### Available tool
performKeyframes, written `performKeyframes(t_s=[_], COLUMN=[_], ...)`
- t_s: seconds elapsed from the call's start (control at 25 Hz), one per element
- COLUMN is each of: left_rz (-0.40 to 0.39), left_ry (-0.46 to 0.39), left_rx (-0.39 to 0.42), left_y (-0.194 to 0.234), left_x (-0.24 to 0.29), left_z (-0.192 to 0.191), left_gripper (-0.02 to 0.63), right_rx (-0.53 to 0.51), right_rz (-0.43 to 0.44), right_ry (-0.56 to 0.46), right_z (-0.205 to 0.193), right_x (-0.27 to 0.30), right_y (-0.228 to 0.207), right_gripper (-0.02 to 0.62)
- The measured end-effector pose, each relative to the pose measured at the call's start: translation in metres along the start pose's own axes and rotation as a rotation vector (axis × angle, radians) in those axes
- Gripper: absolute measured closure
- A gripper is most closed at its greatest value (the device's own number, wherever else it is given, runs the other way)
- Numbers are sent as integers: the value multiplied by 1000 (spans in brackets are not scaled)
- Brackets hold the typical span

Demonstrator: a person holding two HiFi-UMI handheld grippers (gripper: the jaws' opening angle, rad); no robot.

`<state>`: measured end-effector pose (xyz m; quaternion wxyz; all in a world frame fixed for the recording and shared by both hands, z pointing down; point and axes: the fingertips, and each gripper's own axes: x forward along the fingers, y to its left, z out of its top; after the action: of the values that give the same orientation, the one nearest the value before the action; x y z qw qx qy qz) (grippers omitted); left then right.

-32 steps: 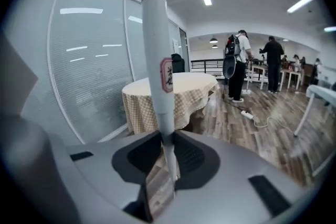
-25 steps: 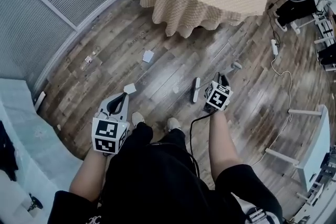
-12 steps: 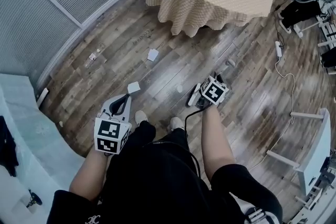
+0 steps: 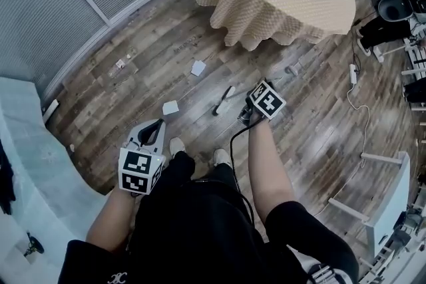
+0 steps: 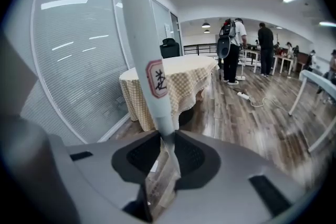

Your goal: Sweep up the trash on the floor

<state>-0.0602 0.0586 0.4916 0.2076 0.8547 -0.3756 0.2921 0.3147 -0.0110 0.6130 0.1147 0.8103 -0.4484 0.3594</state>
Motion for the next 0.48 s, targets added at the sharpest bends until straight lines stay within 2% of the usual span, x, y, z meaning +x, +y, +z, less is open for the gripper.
performKeyframes(t_s=[0.28,0.48], left_rz=[-13,-15], left_ry=[-19,-21], left_rx=[-49,-78], left_y=[23,42], left_x=[0,-4], left_z=[-9,-21], left_gripper=[607,609], right_rx=[67,27], right_rz=[28,108], right_ry=[-6,2], right_z=[12,13], right_x=[7,-4], right_y=[34,80], right_gripper=[505,506])
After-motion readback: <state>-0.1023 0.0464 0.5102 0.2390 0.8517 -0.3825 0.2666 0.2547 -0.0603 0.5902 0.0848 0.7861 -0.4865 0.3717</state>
